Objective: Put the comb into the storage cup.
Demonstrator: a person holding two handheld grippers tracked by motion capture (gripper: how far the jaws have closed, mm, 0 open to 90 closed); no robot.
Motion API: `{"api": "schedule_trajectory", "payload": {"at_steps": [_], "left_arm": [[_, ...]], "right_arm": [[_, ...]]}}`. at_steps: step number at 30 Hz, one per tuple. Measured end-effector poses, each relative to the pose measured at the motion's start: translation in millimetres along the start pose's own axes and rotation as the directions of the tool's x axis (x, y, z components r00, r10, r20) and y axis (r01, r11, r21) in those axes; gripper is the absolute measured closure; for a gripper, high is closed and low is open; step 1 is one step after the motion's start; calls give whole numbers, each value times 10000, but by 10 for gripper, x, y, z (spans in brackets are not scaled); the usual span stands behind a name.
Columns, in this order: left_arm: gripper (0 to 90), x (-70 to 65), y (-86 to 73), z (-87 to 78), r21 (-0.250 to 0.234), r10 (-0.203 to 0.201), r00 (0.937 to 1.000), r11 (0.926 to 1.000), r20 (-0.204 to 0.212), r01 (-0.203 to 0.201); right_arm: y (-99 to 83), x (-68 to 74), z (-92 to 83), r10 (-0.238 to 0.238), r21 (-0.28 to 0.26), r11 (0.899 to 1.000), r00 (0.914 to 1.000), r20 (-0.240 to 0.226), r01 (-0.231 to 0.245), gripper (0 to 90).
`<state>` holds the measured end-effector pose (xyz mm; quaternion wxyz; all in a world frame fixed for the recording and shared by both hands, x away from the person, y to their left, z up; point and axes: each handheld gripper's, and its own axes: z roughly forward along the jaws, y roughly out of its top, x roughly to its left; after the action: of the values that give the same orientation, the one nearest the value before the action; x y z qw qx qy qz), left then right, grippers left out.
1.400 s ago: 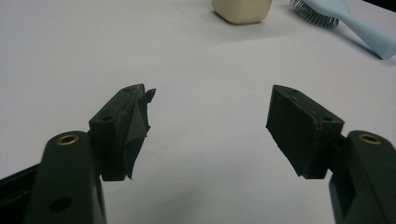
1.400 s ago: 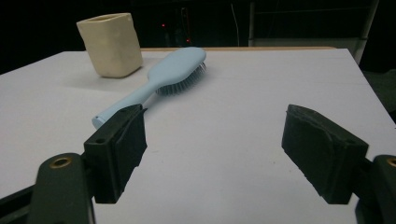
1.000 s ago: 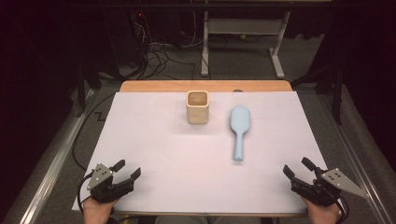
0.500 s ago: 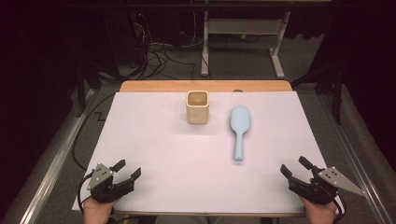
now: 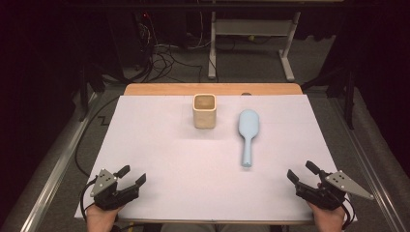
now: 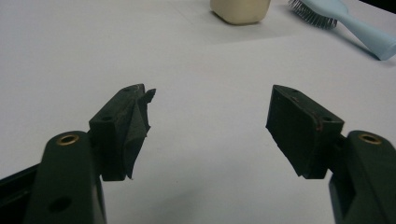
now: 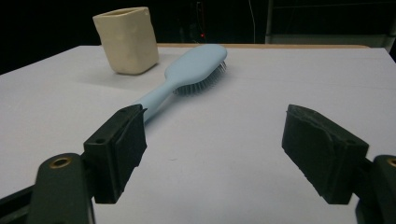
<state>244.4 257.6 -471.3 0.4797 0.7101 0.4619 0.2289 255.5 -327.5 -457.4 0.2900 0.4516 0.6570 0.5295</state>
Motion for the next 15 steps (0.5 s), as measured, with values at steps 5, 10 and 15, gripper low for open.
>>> {"api": "schedule_trajectory", "payload": {"at_steps": [5, 10, 15], "left_arm": [[301, 0, 1, 0, 6, -4, 10000, 10000, -4, 4], [301, -1, 2, 2, 5, 7, 10000, 10000, 11, -7], [301, 4, 4, 1, -23, -10, 10000, 10000, 19, 10]], "right_arm": [[9, 13, 22, -10, 2, 10000, 10000, -83, 10, 224], [24, 37, 47, -31, -14, 10000, 9998, -172, 31, 223], [30, 54, 72, -74, -2, 10000, 9997, -232, 74, 223]]}}
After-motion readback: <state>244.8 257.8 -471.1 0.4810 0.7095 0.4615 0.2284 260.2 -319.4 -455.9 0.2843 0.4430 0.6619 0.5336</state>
